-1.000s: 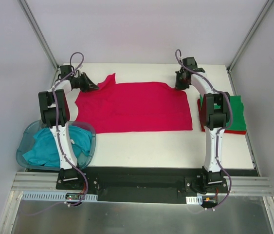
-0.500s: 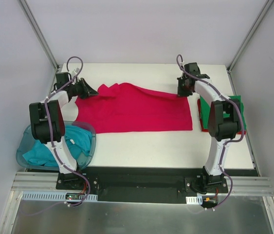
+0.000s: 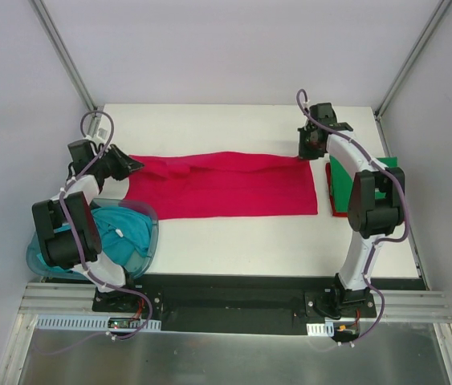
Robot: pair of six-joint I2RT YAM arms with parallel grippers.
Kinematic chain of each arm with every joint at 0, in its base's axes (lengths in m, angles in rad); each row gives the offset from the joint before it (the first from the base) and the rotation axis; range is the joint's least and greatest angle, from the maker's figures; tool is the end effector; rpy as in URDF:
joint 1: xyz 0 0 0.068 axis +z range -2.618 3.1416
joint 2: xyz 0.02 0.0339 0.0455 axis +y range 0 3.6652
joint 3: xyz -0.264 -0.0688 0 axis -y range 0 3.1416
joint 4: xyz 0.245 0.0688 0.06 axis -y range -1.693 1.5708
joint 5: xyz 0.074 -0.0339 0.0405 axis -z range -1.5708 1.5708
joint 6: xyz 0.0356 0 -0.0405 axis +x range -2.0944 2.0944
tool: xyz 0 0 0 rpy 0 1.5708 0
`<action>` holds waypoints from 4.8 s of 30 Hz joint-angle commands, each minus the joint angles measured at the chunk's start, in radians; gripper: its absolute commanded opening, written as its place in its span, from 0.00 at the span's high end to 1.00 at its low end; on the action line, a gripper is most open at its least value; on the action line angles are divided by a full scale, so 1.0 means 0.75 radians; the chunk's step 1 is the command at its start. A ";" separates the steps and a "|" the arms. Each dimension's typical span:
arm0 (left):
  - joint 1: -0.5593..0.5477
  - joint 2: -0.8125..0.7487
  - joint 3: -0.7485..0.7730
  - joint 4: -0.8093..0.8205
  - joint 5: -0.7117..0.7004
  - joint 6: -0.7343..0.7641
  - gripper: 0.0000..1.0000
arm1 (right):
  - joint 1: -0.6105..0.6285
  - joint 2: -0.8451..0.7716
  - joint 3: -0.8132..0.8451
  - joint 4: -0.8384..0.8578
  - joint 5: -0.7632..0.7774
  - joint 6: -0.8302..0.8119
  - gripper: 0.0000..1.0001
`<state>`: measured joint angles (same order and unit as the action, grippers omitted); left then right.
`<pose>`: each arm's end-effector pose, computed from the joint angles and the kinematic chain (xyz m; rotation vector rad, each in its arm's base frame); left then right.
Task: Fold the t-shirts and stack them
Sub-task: Fold the other side of the tshirt into a rectangle
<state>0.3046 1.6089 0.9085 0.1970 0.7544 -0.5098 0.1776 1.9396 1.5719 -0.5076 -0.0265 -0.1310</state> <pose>0.3351 0.0798 0.2171 -0.3603 2.0116 -0.9046 0.4286 0.0779 0.2435 -0.3876 2.4155 0.0531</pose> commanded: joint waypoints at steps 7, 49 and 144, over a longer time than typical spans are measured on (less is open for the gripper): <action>0.132 -0.088 -0.088 0.179 0.117 -0.148 1.00 | -0.055 -0.115 0.001 -0.066 0.027 -0.044 1.00; 0.018 -0.239 -0.038 -0.099 0.054 -0.061 0.01 | 0.119 -0.218 -0.200 -0.102 -0.006 0.083 0.04; -0.711 0.534 1.041 -1.175 -0.840 0.727 0.70 | -0.012 -0.207 -0.382 0.028 -0.155 -0.110 0.04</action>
<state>-0.2234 2.0087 1.6974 -0.6197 0.1017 -0.0811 0.1734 1.7802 1.2415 -0.4759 -0.1383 -0.1967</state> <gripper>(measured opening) 0.308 0.958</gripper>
